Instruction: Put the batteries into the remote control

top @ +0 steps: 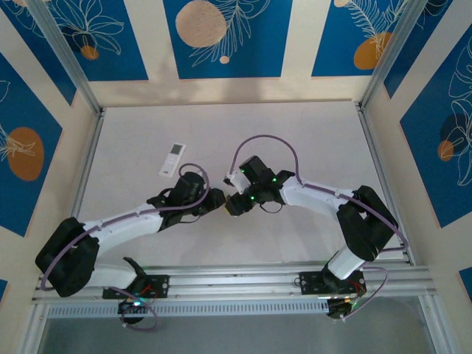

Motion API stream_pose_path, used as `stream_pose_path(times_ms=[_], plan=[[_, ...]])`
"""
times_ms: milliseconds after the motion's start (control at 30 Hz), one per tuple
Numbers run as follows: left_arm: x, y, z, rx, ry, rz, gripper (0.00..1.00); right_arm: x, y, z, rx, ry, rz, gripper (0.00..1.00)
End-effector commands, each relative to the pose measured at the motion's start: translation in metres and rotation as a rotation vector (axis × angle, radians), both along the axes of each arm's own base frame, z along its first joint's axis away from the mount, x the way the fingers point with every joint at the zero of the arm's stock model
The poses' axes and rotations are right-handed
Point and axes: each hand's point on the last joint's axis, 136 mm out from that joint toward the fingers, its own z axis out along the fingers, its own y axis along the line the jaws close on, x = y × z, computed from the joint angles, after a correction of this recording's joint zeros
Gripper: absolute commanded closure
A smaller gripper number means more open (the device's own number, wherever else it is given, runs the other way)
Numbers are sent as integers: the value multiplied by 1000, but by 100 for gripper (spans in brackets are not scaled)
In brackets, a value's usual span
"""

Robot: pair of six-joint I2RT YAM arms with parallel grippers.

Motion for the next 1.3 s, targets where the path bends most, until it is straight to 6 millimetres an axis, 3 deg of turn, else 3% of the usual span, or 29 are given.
stream_pose_path(times_ms=[0, 100, 167, 233, 300, 400, 533, 633, 733, 833, 900, 967, 1033, 1167, 1233, 1267], plan=[[17, 10, 7, 13, -21, 108, 82, -2, 30, 32, 148, 56, -64, 61], [25, 23, 10, 60, -40, 145, 87, 0, 32, 42, 184, 77, -110, 38], [35, 43, 20, 170, -93, 141, 89, 1, 24, 52, 192, 70, -118, 31], [44, 82, 37, 458, -173, 133, 94, 5, 6, 58, 190, 62, -153, 28], [52, 119, 51, 857, -186, 25, 97, 11, -18, 56, 164, 81, -212, 27], [73, 146, 62, 1276, -108, -113, 99, 28, -60, 43, 102, 148, -377, 27], [114, 140, 57, 1511, -101, -184, 100, 47, -100, 43, 107, 285, -563, 28], [149, 129, 42, 1610, -105, -196, 100, 50, -110, 46, 95, 304, -590, 28], [177, 123, 10, 1595, -75, -199, 100, 46, -116, 49, 77, 289, -584, 28], [196, 113, -20, 1512, -69, -188, 90, 47, -131, 46, 65, 273, -622, 28], [205, 100, -32, 1443, -83, -193, 73, 51, -146, 45, 72, 265, -679, 27], [211, 86, -31, 1354, -115, -193, 54, 59, -164, 46, 78, 233, -745, 25], [213, 66, -16, 1207, -180, -194, 42, 68, -186, 48, 72, 175, -816, 20], [196, 44, 49, 789, -407, -142, 21, 82, -250, 45, 21, 14, -991, 12], [181, 60, 88, 635, -565, -48, 17, 90, -284, 42, -22, -89, -1080, 11], [167, 77, 91, 620, -618, -13, 16, 96, -298, 40, -39, -149, -1105, 11]])
